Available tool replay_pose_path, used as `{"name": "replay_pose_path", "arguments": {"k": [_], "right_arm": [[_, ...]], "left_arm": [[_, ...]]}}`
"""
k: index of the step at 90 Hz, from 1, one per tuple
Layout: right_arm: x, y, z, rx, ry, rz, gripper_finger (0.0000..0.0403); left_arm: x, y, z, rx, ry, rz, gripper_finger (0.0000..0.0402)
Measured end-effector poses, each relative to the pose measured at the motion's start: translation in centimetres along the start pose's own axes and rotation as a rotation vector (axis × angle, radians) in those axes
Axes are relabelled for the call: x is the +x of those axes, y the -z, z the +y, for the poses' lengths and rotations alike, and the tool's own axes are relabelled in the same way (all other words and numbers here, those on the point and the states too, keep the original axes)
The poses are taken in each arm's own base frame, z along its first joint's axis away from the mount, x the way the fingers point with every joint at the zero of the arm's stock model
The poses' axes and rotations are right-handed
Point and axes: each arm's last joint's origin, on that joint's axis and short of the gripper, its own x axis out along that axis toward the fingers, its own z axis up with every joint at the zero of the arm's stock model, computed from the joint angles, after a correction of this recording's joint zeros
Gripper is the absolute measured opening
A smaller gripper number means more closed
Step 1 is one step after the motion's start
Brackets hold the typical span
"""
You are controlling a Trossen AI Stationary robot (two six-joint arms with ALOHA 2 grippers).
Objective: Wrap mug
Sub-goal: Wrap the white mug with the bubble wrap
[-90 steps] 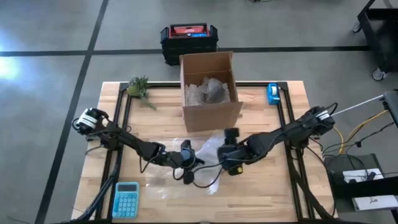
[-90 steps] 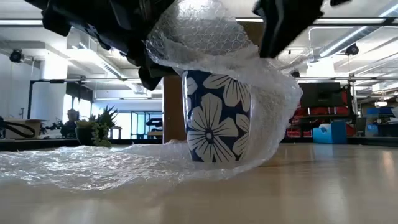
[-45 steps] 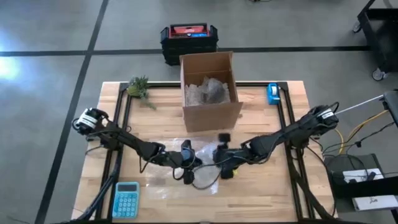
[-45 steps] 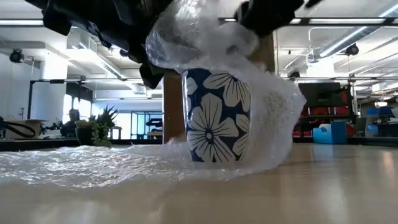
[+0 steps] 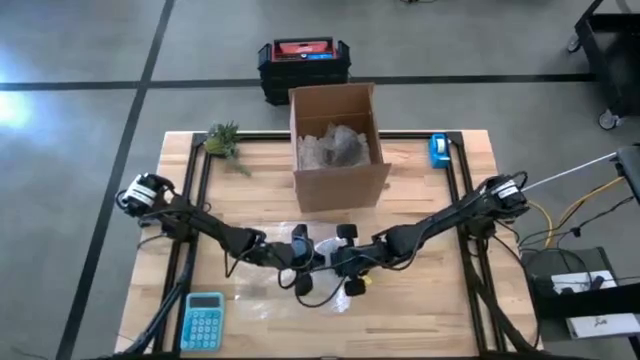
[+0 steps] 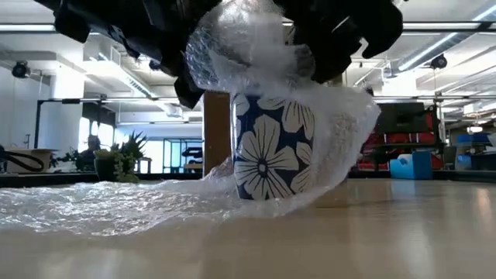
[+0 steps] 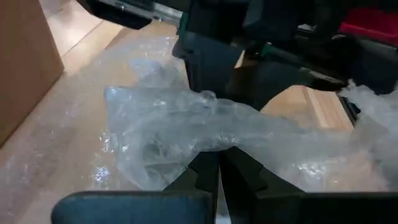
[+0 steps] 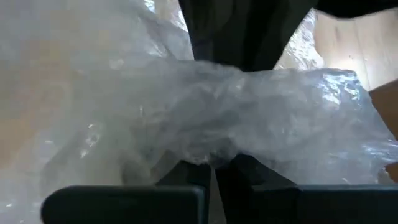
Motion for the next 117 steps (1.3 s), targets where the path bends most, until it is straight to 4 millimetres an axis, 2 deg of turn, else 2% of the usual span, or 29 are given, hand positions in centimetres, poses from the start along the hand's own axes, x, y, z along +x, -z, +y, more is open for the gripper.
{"name": "replay_pose_path", "arguments": {"k": [20,30,37,46,61,70,80,91,117], "right_arm": [[-0.2,-0.2,-0.2,-0.001,0.002,-0.008,0.0001],[-0.1,-0.2,-0.2,-0.002,0.003,-0.007,0.0002],[-0.1,-0.1,-0.3,-0.004,0.003,-0.006,0.0003],[-0.1,-0.2,-0.3,-0.006,0.004,-0.008,0.0002],[-0.1,-0.2,-0.3,-0.008,0.004,-0.009,0.0002],[-0.1,-0.2,-0.3,-0.007,0.004,-0.01,0.0003],[-0.2,-0.1,-0.4,-0.008,0.006,-0.002,0.0003],[-0.9,-0.4,-0.5,-0.009,0.008,-0.001,0.0003],[-4.4,-3.4,-1.1,-0.03,0.008,0.084,0.0001]], "left_arm": [[-3.7,-3.3,-0.5,-0.025,0.069,-0.055,0.0],[-5.4,-3.8,-0.6,-0.053,0.133,0.005,0.0],[-5.6,-3.7,-0.8,-0.076,0.176,0.044,0.0],[-4.6,-3.3,-1.0,-0.078,0.179,0.022,0.0],[-0.8,-1.3,-0.6,-0.058,0.167,-0.004,0.0],[1.3,-0.4,0.0,-0.041,0.083,0.028,0.0],[2.7,0.2,0.4,-0.039,0.001,0.078,0.0],[3.5,0.4,0.4,-0.044,-0.023,0.099,0.0],[3.4,0.2,0.5,-0.043,-0.034,0.103,0.0]]}}
